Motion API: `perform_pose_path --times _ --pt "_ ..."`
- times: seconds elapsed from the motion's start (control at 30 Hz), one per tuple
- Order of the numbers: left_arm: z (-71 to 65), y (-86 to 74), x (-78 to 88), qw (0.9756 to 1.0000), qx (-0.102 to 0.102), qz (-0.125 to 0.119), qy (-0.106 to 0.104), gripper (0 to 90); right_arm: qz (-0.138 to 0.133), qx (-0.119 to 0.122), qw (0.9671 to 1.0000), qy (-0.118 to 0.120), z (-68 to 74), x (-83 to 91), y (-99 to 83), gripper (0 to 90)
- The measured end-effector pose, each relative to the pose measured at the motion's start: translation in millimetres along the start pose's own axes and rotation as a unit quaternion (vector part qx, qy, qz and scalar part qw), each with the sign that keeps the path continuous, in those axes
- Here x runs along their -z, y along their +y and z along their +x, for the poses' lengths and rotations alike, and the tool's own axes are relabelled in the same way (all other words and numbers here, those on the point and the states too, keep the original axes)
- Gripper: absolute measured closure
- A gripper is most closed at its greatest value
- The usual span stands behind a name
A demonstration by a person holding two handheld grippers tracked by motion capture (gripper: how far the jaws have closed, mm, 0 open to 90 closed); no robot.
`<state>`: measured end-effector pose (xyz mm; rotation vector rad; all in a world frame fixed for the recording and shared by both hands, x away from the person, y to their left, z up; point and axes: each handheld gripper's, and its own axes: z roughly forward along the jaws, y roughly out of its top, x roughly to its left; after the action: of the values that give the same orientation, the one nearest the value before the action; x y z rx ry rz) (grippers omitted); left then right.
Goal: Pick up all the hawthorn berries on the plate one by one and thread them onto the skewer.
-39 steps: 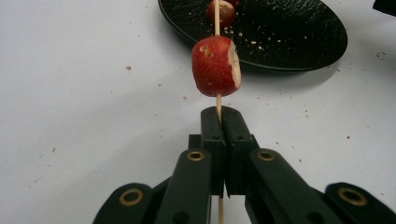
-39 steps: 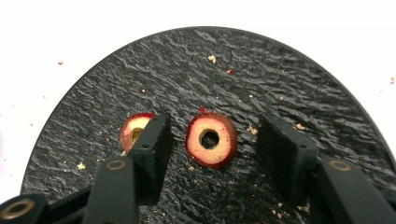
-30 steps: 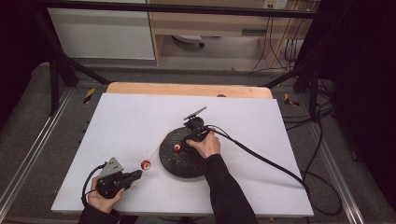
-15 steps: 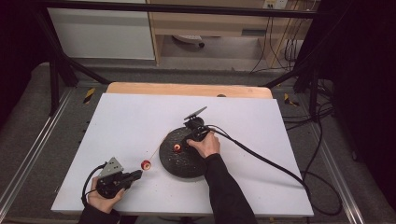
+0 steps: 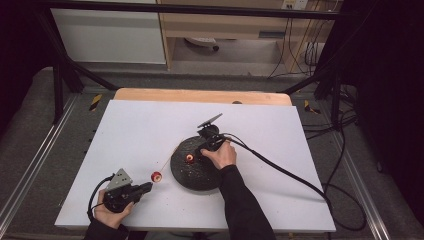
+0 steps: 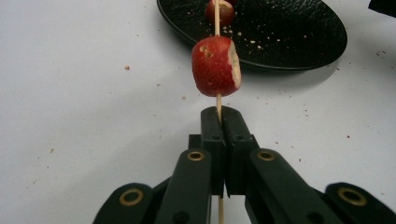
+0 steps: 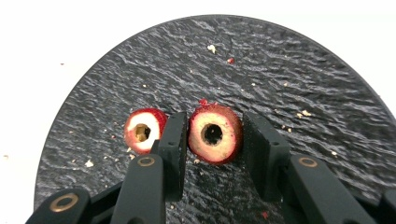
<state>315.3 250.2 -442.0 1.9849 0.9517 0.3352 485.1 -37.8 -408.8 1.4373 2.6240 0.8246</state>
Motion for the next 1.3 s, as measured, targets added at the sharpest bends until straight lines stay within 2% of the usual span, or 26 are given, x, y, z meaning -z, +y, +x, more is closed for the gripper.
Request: perform_pose_path --times 0.53,0.87,1.13,1.3 --pt "-1.7 0.3 0.4 1.0000 -0.002 -0.003 0.001 88.2 -0.025 0.014 0.9995 0.013 9.4 26.1 -6.4 63.1" --pt "-3.5 0.6 0.4 1.0000 -0.003 -0.007 0.000 88.2 -0.061 0.011 0.9976 0.031 9.9 41.5 -16.8 63.2" --pt "-5.0 0.8 0.1 1.0000 -0.004 -0.009 0.001 88.2 -0.103 0.005 0.9932 0.054 8.3 46.2 -30.8 63.2" --pt "-6.1 1.1 0.0 0.9999 -0.004 -0.011 0.000 88.2 -0.137 -0.005 0.9882 0.069 7.9 49.5 -40.5 63.3"
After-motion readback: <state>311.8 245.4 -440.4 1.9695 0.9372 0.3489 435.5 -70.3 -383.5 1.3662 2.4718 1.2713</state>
